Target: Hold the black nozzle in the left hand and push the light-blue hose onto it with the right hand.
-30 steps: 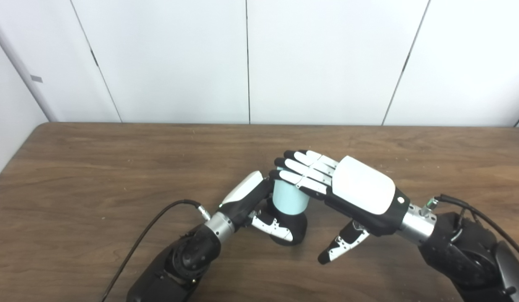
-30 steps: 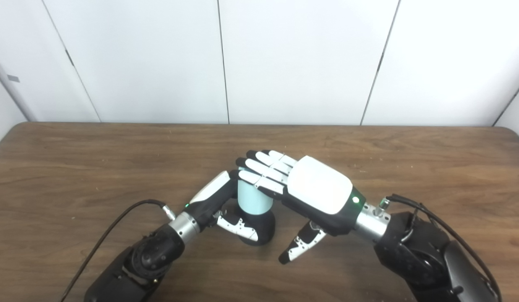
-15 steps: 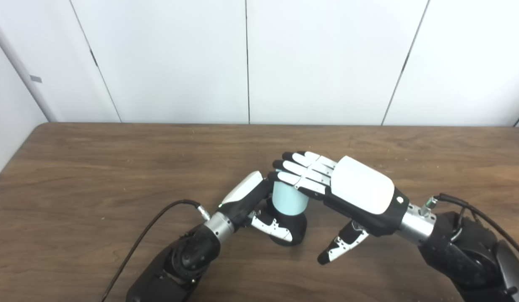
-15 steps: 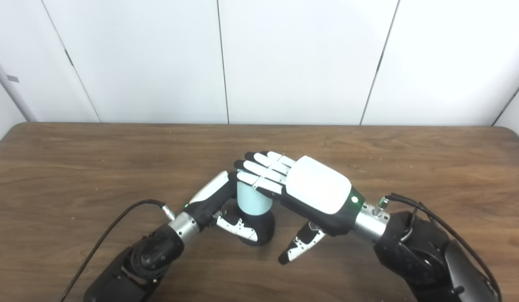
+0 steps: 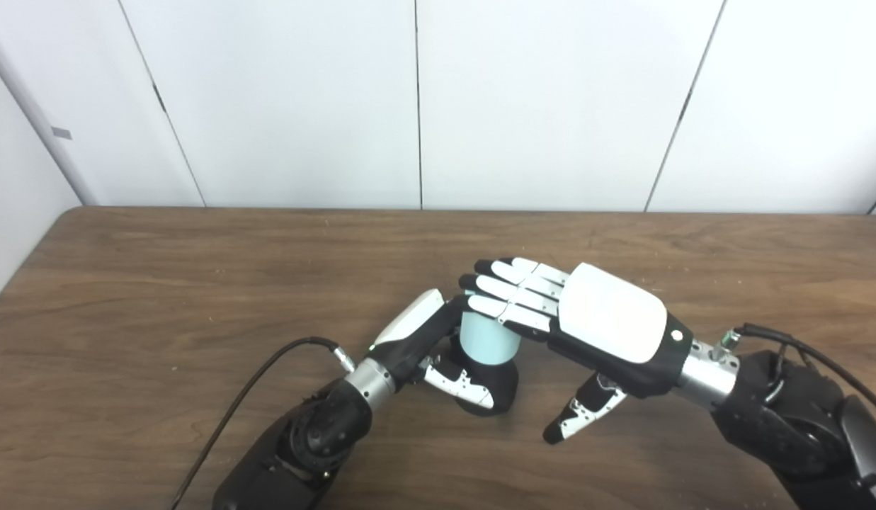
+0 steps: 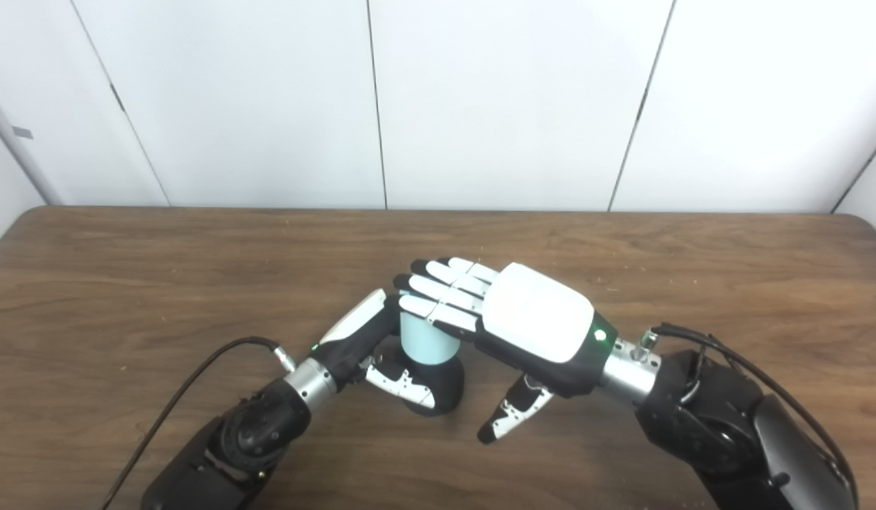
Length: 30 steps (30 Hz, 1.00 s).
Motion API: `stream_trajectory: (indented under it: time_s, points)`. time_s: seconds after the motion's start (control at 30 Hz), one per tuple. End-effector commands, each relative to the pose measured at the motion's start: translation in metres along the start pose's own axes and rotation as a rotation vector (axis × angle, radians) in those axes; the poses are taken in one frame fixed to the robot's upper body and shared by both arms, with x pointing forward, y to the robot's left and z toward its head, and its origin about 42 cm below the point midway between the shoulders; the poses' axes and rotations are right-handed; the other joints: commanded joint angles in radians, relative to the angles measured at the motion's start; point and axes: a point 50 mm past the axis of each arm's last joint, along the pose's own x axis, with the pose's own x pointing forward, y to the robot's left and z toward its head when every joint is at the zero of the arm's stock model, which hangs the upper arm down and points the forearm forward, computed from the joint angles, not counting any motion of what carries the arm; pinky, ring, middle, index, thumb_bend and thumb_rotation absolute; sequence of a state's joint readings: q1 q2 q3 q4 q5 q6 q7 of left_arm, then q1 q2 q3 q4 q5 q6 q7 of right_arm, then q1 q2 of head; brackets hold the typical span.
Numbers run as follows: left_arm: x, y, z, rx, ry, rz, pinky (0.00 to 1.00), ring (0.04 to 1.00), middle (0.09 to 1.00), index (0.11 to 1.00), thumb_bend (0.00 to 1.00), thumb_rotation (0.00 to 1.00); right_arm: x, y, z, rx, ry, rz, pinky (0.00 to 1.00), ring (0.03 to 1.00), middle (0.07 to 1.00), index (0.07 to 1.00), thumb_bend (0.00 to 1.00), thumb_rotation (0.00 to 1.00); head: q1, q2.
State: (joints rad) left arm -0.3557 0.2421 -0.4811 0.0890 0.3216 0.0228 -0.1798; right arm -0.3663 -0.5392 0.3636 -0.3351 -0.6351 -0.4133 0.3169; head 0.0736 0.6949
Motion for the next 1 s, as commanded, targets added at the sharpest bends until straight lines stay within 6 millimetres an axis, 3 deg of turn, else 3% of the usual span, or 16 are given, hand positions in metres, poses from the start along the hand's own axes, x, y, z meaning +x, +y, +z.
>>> stream_trajectory:
  time_s: [0.0,0.4,0.97]
  points:
    - [-0.029,-0.024,-0.046,0.039,0.239,-0.149,0.27,0.345,0.473,0.488,0.53,0.00,-0.004,-0.001,0.003,-0.058,-0.067,0.048,0.95,0.976,0.965,0.948,0.75,0.18,0.001,0.001]
    - [-0.029,-0.024,-0.046,0.044,0.244,-0.153,0.27,0.343,0.471,0.489,0.53,0.00,-0.009,-0.003,0.004,-0.175,-0.117,-0.066,1.00,1.000,0.974,0.954,0.73,0.12,0.001,0.001]
    - [-0.028,-0.023,-0.045,0.041,0.245,-0.156,0.28,0.353,0.475,0.487,0.53,0.00,-0.007,0.005,-0.001,-0.200,-0.138,-0.066,1.00,1.000,0.976,0.955,0.74,0.13,0.002,0.000]
